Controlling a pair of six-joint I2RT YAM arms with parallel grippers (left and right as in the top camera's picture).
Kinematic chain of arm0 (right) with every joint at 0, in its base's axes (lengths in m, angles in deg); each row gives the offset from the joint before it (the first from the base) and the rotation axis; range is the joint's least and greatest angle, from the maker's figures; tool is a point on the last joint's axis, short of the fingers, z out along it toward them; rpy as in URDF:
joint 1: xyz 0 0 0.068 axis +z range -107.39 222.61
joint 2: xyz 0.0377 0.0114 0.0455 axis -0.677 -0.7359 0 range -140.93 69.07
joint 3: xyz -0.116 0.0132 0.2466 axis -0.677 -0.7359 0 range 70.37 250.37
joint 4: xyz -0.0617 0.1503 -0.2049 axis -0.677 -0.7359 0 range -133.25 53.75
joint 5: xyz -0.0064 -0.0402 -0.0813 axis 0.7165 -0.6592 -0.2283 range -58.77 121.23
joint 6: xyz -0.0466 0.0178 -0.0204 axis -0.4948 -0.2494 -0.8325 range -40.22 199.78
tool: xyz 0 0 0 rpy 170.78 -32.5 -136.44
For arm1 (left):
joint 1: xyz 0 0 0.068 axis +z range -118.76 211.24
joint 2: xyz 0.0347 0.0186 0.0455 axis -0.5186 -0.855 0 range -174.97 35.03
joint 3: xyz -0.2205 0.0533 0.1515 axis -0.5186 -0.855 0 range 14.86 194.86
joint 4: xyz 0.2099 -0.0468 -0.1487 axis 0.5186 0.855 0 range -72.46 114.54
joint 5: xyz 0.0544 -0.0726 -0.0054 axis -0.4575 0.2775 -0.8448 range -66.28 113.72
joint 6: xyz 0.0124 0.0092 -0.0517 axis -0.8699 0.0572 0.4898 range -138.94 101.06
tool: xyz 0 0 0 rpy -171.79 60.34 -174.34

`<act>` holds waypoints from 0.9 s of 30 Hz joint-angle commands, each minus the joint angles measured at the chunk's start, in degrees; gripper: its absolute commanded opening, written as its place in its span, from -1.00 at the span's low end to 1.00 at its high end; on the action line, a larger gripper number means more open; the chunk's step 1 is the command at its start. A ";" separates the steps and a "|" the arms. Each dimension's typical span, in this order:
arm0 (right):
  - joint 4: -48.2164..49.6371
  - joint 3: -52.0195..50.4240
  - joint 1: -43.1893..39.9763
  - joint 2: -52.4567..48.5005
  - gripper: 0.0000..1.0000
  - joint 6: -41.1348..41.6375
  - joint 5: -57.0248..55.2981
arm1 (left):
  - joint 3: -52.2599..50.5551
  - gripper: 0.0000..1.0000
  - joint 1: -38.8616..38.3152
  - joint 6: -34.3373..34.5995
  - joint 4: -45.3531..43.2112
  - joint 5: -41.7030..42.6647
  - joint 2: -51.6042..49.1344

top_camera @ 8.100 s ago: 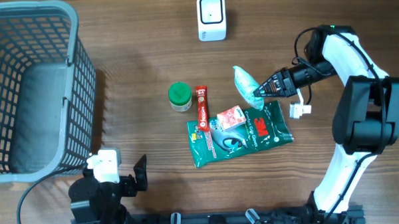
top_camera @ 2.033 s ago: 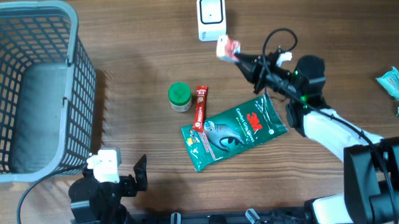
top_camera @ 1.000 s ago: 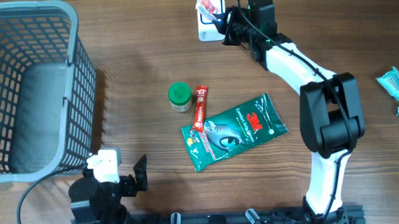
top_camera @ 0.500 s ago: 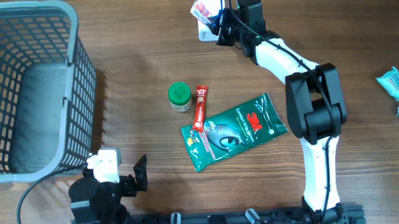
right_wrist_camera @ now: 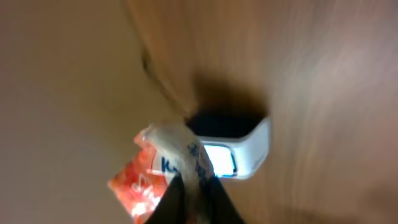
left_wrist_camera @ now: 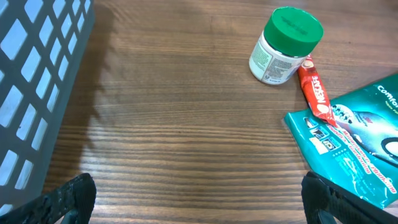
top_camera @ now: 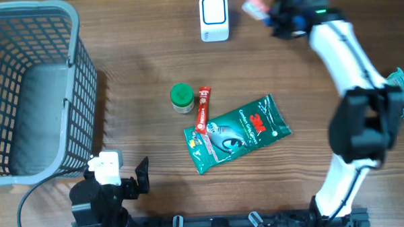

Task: Scan the item barcode
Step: 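Carry the red box to the right side and release it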

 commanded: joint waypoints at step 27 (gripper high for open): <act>-23.08 0.20 -7.52 3.98 0.99 -76.50 18.84 | -0.26 1.00 -0.24 0.52 -0.15 0.07 0.28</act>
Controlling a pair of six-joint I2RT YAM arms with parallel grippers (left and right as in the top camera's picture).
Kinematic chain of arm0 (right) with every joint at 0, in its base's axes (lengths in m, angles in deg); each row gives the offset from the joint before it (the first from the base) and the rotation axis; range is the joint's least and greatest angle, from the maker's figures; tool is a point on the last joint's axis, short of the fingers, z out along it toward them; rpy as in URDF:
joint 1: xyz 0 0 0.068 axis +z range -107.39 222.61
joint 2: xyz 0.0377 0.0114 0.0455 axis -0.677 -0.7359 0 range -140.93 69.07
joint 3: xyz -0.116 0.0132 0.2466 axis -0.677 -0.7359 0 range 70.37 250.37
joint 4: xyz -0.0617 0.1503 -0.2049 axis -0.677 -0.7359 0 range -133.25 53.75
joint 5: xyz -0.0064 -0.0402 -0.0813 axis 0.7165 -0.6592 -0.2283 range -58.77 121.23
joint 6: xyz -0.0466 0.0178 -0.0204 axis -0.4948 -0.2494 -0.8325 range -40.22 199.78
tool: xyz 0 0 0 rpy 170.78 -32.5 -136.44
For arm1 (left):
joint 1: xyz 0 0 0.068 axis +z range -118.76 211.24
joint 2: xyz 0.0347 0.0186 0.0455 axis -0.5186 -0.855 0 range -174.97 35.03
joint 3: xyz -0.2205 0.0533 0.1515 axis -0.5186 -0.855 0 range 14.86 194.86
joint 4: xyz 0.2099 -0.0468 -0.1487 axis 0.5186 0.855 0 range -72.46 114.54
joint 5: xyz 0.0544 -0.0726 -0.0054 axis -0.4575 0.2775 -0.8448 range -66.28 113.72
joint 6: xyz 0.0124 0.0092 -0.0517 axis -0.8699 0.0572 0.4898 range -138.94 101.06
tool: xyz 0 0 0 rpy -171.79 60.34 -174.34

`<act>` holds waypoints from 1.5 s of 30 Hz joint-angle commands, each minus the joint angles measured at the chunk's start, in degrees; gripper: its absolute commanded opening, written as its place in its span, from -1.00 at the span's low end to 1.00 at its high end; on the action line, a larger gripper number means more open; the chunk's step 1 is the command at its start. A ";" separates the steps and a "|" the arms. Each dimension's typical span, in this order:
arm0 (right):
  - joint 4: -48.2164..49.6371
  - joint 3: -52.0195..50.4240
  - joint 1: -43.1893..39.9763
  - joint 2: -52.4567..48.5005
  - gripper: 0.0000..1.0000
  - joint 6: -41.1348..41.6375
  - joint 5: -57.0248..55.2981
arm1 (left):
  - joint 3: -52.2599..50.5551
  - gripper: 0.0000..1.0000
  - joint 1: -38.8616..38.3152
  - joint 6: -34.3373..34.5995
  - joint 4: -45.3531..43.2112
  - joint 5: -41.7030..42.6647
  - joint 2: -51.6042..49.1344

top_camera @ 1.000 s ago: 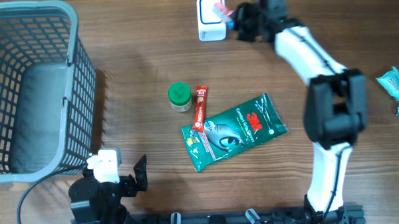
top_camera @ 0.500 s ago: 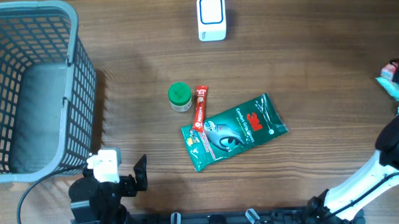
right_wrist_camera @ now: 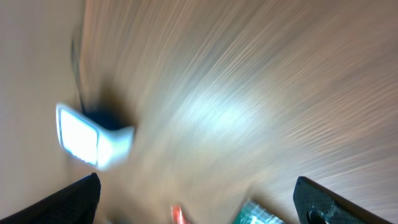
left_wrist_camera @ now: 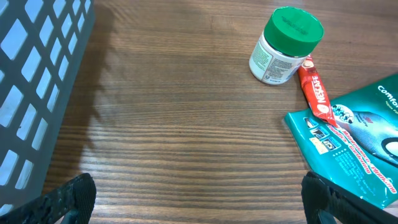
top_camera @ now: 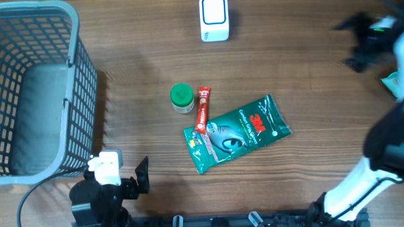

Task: Scan the item barcode
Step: 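Carry the red box to the right side and release it, then reach the right gripper down to the red Nescafe stick and grasp it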

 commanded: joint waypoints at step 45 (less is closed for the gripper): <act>27.34 -25.57 62.90 -4.04 0.18 -4.07 -44.02 | -0.26 1.00 -0.24 0.50 -0.15 0.09 0.28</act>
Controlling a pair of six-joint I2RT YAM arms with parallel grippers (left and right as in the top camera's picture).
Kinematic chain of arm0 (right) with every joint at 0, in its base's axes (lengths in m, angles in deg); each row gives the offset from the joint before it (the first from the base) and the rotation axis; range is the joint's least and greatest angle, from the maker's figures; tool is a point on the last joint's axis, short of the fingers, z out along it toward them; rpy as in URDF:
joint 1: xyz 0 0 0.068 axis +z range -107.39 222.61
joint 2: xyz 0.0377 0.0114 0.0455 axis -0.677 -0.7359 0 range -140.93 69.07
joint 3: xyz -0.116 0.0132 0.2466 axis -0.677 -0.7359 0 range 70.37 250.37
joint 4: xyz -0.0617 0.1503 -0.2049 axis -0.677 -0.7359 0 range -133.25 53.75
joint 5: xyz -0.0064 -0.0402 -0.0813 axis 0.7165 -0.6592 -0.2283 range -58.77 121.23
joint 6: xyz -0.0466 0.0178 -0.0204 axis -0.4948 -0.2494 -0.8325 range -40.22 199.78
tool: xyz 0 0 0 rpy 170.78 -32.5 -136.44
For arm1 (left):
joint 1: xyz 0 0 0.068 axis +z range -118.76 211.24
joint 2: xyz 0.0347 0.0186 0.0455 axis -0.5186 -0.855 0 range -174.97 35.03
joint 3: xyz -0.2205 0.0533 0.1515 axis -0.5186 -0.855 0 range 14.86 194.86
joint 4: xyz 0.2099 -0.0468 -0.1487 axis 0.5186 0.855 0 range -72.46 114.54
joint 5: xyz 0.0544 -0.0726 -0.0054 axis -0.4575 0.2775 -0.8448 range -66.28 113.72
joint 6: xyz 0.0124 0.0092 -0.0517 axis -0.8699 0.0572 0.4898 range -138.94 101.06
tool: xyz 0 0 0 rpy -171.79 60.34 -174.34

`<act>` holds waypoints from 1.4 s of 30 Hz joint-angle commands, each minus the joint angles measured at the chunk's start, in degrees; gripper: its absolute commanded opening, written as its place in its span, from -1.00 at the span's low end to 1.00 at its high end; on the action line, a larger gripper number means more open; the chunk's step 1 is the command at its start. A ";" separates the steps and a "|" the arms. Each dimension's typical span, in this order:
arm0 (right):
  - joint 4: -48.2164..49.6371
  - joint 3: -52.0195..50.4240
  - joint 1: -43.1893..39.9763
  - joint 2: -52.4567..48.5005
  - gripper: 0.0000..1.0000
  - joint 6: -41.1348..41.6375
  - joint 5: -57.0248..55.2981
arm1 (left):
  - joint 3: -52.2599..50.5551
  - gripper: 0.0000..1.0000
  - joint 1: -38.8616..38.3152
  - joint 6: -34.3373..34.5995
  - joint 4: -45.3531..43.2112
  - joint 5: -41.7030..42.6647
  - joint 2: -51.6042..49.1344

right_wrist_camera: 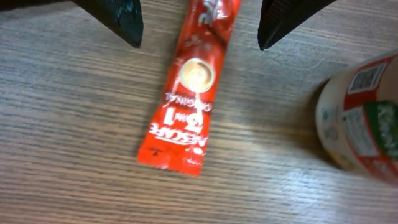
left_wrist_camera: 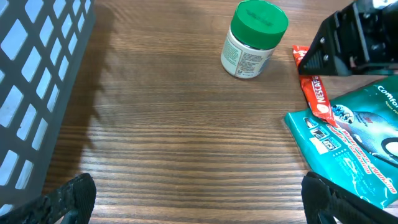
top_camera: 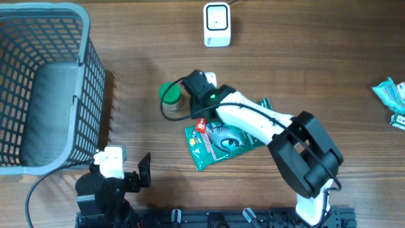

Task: Scan the item barcode
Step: 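Reach the right gripper down to the red Nescafe stick and grasp it, then lift the Nescafe stick and hold it in front of the scanner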

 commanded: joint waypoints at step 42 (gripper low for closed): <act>-12.57 2.27 -13.57 5.75 -0.91 60.02 95.86 | -0.26 1.00 -0.24 0.52 -0.15 0.09 0.26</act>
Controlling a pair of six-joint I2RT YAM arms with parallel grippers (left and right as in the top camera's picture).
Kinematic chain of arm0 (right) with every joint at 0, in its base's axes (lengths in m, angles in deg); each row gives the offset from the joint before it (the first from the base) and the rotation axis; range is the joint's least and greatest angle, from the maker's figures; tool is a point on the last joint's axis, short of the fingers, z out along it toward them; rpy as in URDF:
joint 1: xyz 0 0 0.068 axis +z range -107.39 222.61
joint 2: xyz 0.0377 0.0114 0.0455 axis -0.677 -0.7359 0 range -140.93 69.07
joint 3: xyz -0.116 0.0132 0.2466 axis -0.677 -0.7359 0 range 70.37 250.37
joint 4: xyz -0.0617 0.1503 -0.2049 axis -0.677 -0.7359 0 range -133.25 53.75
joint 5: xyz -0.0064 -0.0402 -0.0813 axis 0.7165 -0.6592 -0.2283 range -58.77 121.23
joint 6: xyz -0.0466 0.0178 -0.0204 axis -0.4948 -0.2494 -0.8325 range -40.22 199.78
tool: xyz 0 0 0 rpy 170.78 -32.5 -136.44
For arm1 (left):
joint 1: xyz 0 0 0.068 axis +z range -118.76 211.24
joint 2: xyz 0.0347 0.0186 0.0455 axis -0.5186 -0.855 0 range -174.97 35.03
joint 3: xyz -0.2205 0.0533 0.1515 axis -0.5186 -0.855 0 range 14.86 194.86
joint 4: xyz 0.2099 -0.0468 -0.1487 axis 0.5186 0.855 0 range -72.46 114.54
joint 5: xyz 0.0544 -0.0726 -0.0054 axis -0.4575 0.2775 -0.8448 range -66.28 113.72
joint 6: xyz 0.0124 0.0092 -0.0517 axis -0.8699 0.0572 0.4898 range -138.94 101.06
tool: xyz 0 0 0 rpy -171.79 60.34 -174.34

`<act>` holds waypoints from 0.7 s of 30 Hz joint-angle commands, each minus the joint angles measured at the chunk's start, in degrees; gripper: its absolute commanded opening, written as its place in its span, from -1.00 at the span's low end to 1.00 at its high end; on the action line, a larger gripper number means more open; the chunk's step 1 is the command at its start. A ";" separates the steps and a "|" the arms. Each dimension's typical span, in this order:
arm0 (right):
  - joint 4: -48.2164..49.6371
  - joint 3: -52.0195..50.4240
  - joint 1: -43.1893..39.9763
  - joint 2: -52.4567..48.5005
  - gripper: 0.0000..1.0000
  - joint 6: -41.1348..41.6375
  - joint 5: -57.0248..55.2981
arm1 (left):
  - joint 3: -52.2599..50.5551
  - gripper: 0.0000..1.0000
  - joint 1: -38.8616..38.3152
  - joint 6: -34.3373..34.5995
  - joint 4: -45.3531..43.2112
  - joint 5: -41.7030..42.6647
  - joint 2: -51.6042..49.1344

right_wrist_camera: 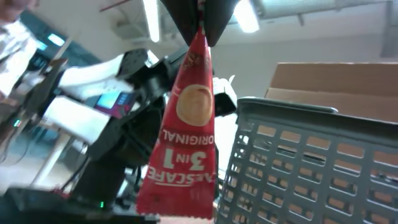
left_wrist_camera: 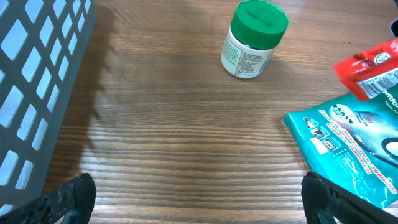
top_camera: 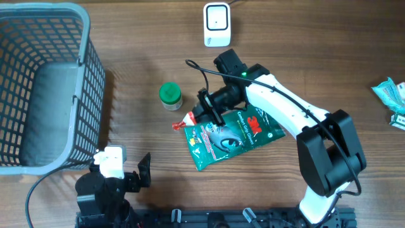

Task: Scan the item barcode
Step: 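Lift the Nescafe stick and hold it in front of the scanner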

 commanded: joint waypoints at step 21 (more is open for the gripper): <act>5.84 -1.31 -9.60 0.61 -0.91 7.19 -15.54 | -0.26 1.00 -0.24 0.50 -0.15 0.09 0.26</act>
